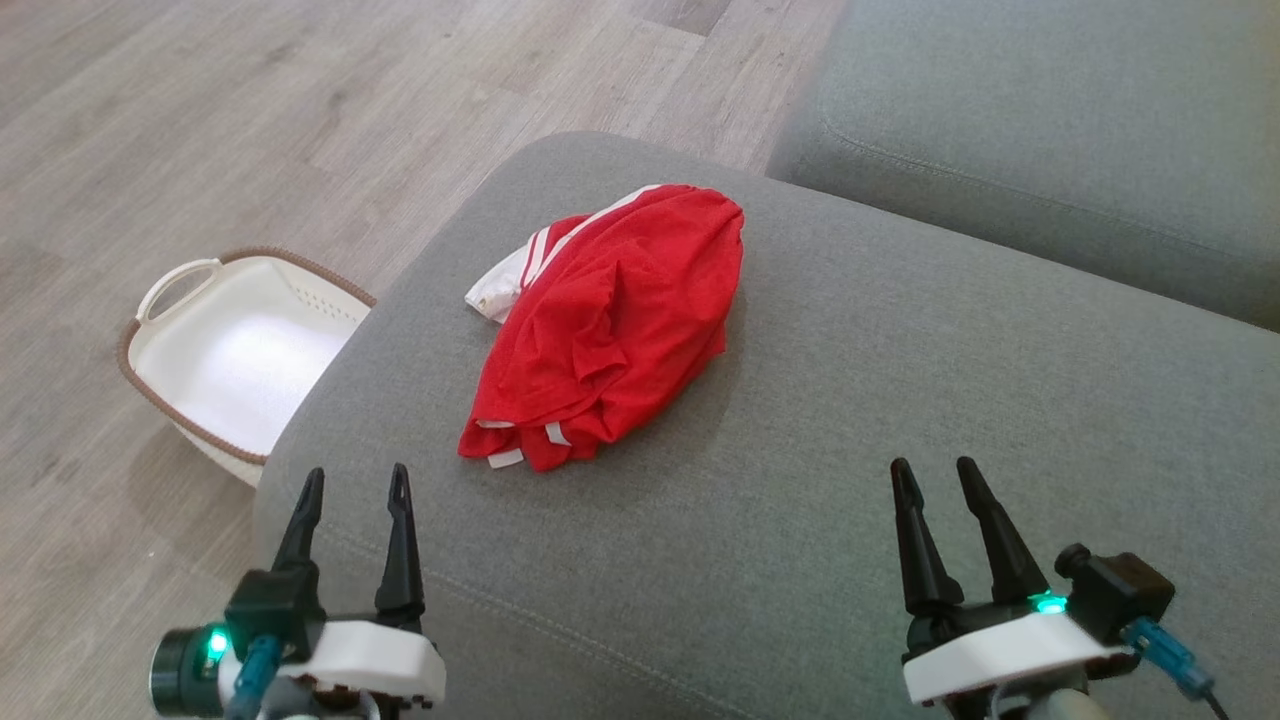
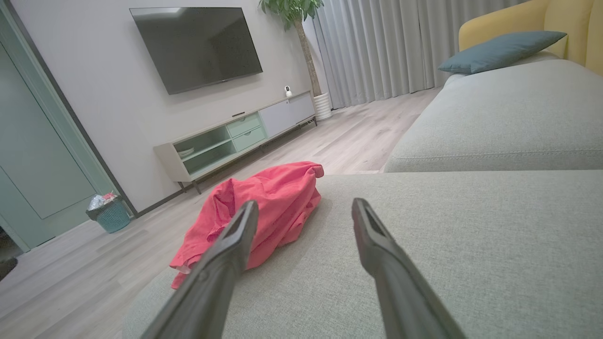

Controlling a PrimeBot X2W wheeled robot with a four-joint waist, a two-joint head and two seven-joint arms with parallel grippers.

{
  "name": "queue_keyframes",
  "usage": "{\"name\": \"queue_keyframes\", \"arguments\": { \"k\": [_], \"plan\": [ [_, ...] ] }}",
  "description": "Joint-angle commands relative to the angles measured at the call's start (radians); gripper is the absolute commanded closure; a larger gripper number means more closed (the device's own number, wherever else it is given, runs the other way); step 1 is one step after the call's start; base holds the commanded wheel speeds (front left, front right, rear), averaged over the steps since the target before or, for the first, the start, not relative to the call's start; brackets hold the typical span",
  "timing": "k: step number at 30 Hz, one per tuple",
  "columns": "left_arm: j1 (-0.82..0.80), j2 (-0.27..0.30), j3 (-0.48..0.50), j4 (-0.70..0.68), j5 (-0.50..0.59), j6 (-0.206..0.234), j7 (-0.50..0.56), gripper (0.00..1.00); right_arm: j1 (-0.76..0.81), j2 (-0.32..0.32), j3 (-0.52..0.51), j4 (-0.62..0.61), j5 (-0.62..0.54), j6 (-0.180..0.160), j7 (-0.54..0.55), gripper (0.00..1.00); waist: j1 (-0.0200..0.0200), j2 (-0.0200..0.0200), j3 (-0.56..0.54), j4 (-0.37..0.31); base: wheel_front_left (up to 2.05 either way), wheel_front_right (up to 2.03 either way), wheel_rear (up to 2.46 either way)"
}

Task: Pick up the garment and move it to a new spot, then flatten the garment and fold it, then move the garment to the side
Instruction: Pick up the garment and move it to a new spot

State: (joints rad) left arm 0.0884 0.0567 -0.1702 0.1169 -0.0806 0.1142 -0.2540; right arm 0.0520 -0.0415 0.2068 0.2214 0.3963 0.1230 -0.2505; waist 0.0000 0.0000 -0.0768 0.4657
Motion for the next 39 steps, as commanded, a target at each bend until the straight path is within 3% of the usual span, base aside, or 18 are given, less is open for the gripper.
{"name": "queue_keyframes", "arguments": {
  "k": [1,14,23,25,30,39],
  "plan": [
    [-0.043,-0.003,0.038,-0.043,0.007,0.001,-0.008,0.0,-0.039,-0.009,0.023,-0.026,0.004,0.008,-0.011,0.0,0.0,0.0,0.0,-0.001,0.0,0.0,0.0],
    [-0.045,0.002,0.097,-0.054,-0.005,-0.007,-0.008,0.0,-0.029,-0.009,0.024,-0.023,-0.005,0.008,-0.011,0.0,0.0,0.0,0.001,-0.052,0.0,0.0,0.0],
    [-0.23,0.1,0.156,0.005,-0.034,-0.1,-0.005,0.0,-0.085,-0.009,-0.056,-0.06,-0.061,0.008,-0.011,0.0,0.0,0.0,0.142,-0.165,0.0,0.0,0.0],
    [-0.347,0.152,0.138,0.068,-0.031,-0.154,0.046,0.0,-0.114,-0.009,-0.085,-0.08,-0.083,0.008,-0.011,0.0,0.0,0.0,0.201,-0.193,0.0,0.0,0.0],
    [-0.564,0.216,0.086,0.193,-0.071,-0.225,0.204,0.0,-0.161,-0.009,-0.137,-0.108,-0.112,0.008,-0.011,0.0,0.0,0.0,0.292,-0.235,0.0,0.0,0.0],
    [-0.832,0.314,-0.08,0.396,-0.232,-0.244,0.44,0.0,-0.229,-0.009,-0.157,-0.142,-0.132,0.008,-0.011,0.0,0.0,0.0,0.406,-0.297,0.0,0.0,0.0]
  ]
}}
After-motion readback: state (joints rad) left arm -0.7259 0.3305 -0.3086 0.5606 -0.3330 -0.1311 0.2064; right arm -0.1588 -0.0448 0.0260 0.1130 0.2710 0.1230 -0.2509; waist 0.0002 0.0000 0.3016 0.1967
